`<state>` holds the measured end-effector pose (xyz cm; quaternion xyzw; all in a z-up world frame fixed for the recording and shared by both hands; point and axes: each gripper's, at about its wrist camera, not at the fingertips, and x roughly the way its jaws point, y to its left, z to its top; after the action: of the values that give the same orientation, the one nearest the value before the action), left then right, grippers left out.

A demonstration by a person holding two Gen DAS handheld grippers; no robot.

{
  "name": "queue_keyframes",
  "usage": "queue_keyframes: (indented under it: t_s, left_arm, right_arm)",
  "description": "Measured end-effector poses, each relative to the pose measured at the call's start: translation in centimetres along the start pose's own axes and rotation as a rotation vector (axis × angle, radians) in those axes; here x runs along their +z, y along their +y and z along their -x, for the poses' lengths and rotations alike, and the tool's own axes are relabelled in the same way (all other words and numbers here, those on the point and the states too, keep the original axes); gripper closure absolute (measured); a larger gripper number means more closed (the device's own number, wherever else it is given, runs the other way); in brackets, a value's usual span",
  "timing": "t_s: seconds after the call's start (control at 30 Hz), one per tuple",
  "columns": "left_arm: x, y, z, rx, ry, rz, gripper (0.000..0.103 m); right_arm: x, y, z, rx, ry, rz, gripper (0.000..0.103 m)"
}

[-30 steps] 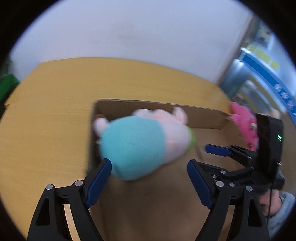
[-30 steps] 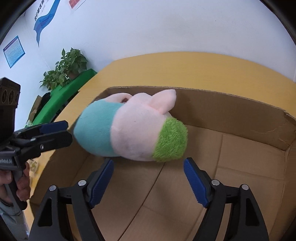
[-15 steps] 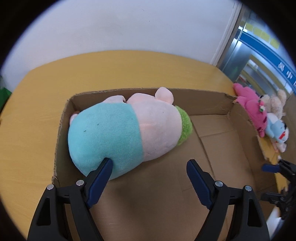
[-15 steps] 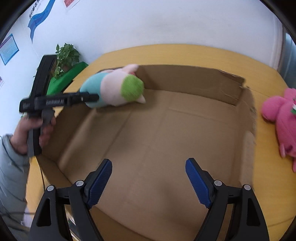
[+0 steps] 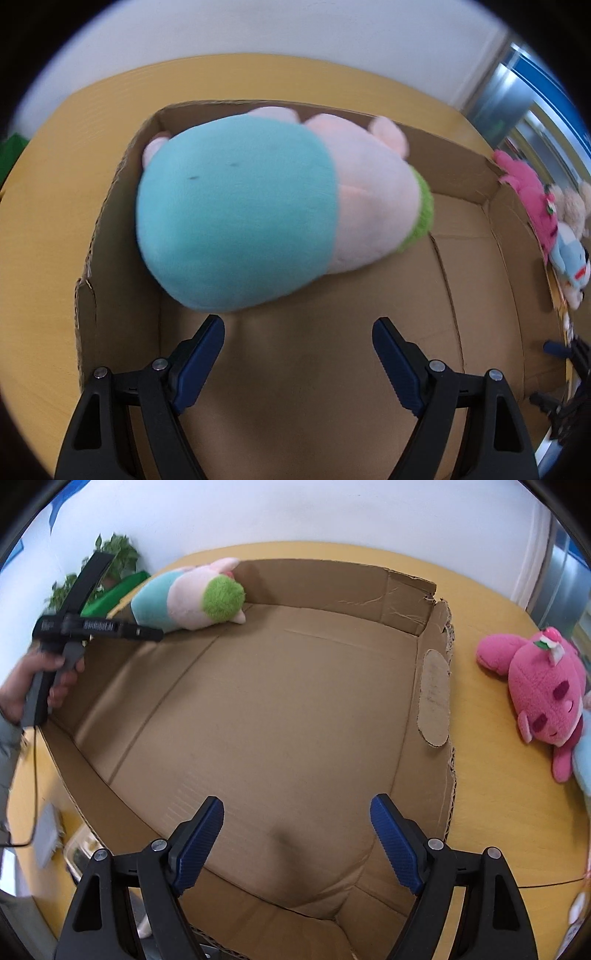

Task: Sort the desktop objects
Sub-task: 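Open the right tool to drop the plush pig into the box, then move the right tool to the black charger box and close on it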

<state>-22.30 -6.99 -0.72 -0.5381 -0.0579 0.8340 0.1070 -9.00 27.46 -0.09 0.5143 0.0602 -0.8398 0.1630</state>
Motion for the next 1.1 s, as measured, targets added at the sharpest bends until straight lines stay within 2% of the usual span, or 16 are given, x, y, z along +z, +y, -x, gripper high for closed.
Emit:
queue_keyframes:
  t_s: [0.03,0.2,0.3,0.33,0.43,0.53,0.63,0.77,0.83,0.87,0.9,0.93,0.97,1.0,1.1]
  left_arm:
    - [0.1,0.6,-0.2,-0.011,0.007,0.027,0.029]
    - [0.6,1.6,-1.3,-0.047,0.014,0.11,0.031]
    - [0.6,2.1,-1.8,-0.039,0.023,0.171,0.04]
    - [0.5,1.9,-1.7,-0.033,0.028,0.169,0.04]
    - [-0.1,0.4,0.3,-0.006,0.008,0.093,0.04]
    - [-1.7,-1.0,4.4,-0.036,-0.062,0.011,0.04]
    - [-3.8,-1.6,8.3,-0.029,-0.131,-0.025,0.035]
    - [-7.1,-2.8,11.2,-0.018,-0.174,-0.068,0.035]
    - [-9.2,-3.1,11.9,-0.014,-0.178,-0.087,0.034]
    - [-10.2,-2.6,12.5,-0.016,-0.176,-0.093,0.033]
    - [-11.5,-2.4,12.8,-0.02,-0.173,-0.096,0.033]
    - [-12.6,-1.6,13.3,-0.027,-0.168,-0.093,0.033]
    - [-13.9,-1.1,13.8,-0.036,-0.168,-0.085,0.033]
    - [-15.0,-1.2,14.0,-0.042,-0.18,-0.072,0.033]
    - [-17.6,-1.9,14.6,-0.087,-0.214,-0.042,0.033]
  right_arm:
    - [-0.2,0.0,0.0,-0.007,0.001,0.012,0.021]
    - [-0.7,-0.1,-0.4,-0.036,0.007,0.07,0.022]
    - [-0.7,-0.2,-0.4,-0.035,0.001,0.074,0.022]
    - [-0.7,-0.2,-0.4,-0.035,0.0,0.074,0.022]
    - [-0.6,-0.7,-0.5,-0.035,-0.005,0.073,0.022]
    - [-0.8,-1.4,-0.2,-0.042,-0.005,0.065,0.023]
    - [-1.2,-1.5,0.3,-0.056,-0.009,0.062,0.023]
    - [-1.5,-0.2,1.1,-0.083,-0.022,0.082,0.023]
    - [-1.7,0.9,2.4,-0.112,-0.075,0.089,0.023]
    - [-2.0,1.5,3.9,-0.11,-0.137,0.089,0.022]
    - [-2.5,2.2,5.8,-0.083,-0.206,0.095,0.021]
    - [-3.1,2.9,7.7,-0.051,-0.262,0.102,0.016]
    - [-3.7,3.4,8.9,-0.033,-0.294,0.106,0.01]
    - [-4.4,3.9,10.1,-0.019,-0.319,0.111,0.0]
    - [-7.2,5.5,12.1,0.064,-0.334,0.136,0.0]
